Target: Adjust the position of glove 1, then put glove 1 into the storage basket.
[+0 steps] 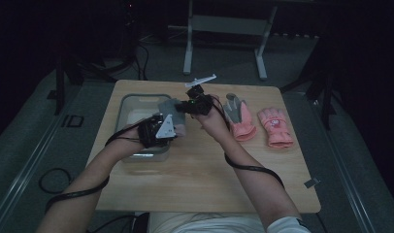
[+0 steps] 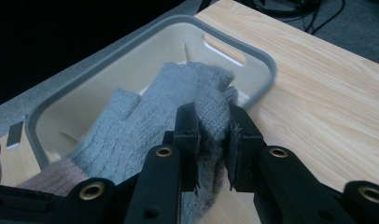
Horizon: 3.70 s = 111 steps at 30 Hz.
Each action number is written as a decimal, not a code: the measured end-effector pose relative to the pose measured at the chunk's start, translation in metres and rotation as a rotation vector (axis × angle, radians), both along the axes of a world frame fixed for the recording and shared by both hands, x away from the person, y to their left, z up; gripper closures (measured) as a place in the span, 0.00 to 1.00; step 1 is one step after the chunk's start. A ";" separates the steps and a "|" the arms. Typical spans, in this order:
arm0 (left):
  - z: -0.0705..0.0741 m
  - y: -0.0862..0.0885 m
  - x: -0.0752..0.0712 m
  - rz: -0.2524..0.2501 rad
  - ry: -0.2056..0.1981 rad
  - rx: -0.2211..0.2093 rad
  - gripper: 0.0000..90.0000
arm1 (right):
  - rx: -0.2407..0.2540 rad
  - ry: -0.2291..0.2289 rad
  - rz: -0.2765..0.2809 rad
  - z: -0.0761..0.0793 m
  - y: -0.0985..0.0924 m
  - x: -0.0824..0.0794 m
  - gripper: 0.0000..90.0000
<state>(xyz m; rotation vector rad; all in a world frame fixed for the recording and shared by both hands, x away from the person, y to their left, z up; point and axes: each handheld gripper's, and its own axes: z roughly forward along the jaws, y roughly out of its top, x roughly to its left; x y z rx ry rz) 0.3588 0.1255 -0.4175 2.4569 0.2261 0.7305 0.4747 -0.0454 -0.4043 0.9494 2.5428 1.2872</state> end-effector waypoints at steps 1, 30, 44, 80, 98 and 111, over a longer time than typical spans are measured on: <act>-0.001 0.004 0.000 0.004 -0.001 0.006 0.78 | 0.003 0.004 0.004 -0.001 0.005 0.001 0.85; -0.064 0.062 0.045 -0.014 0.143 0.113 0.77 | -0.052 0.116 -0.014 -0.067 0.072 0.032 0.85; -0.079 0.051 0.068 -0.039 0.234 0.157 0.75 | 0.015 0.101 0.014 -0.058 0.054 0.024 0.57; -0.016 0.007 0.026 0.090 0.249 -0.303 0.07 | 0.027 -0.058 0.169 -0.032 -0.036 -0.028 0.15; -0.028 -0.040 -0.019 0.109 0.254 -0.410 0.07 | 0.065 -0.058 0.105 -0.032 -0.089 -0.052 0.13; -0.050 -0.059 -0.039 0.096 0.247 -0.457 0.08 | 0.079 -0.116 0.034 -0.032 -0.130 -0.062 0.16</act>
